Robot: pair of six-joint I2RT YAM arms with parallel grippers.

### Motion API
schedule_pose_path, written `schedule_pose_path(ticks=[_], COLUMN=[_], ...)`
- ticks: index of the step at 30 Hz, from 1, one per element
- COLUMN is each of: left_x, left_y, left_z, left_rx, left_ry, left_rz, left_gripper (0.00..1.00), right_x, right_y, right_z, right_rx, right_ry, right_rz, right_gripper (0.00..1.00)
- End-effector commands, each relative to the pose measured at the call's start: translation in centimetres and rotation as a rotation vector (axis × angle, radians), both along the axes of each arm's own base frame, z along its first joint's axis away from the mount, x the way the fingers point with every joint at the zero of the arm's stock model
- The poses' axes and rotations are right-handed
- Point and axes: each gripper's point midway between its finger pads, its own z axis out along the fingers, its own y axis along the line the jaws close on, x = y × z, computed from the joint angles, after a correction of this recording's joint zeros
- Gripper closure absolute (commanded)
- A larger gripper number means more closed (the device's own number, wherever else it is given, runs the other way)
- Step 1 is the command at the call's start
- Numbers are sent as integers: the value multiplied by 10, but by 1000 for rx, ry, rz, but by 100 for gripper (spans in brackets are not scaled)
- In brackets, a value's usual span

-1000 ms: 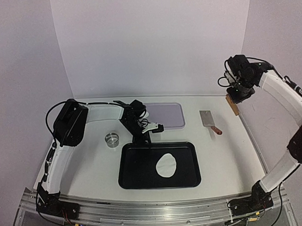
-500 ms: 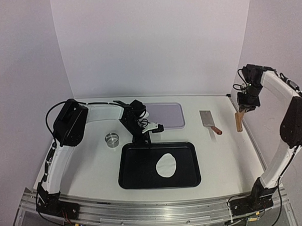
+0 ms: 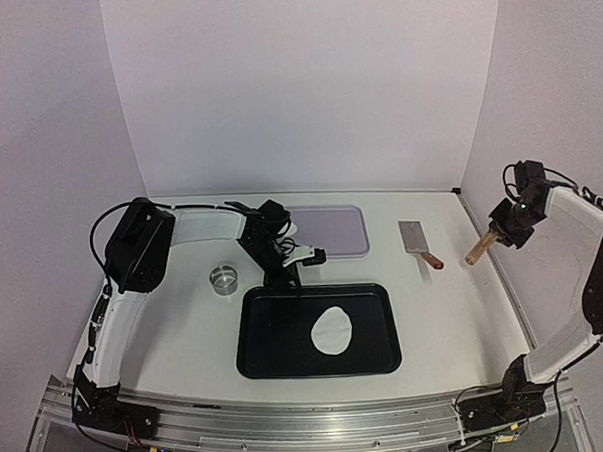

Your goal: Roll out the dumpling wrappers from the dough

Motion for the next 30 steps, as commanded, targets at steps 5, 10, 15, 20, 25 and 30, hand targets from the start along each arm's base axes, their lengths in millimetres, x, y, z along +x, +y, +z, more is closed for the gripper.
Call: schedule_pose_path(ticks=[5,10,15,20,25,30], left_x=[11,11,11,11,11,11], left_y=[13,14,14,14,13,13], left_z=[-15,-16,-15,-16,-16,-15], left_rx=[74,78,78,78,73,74], left_ry=[-63,-60,-62,-62,-61,-63], left_rz=[21,20,20,21,21,22], left_gripper=[100,100,100,100,100,100], right_x=[47,52,54,37,17,-19], right_y=[0,-6,5,7,10,6], right_z=[9,-6,-34,-56,-75,-95], right_rx=[275,306,401,418,433,453], right_ry=[-351,-395,-362,-324,-285,-256], right_rz=[-276,-344,-352,-387,-426,-553], right_gripper=[100,100,100,98,90,79])
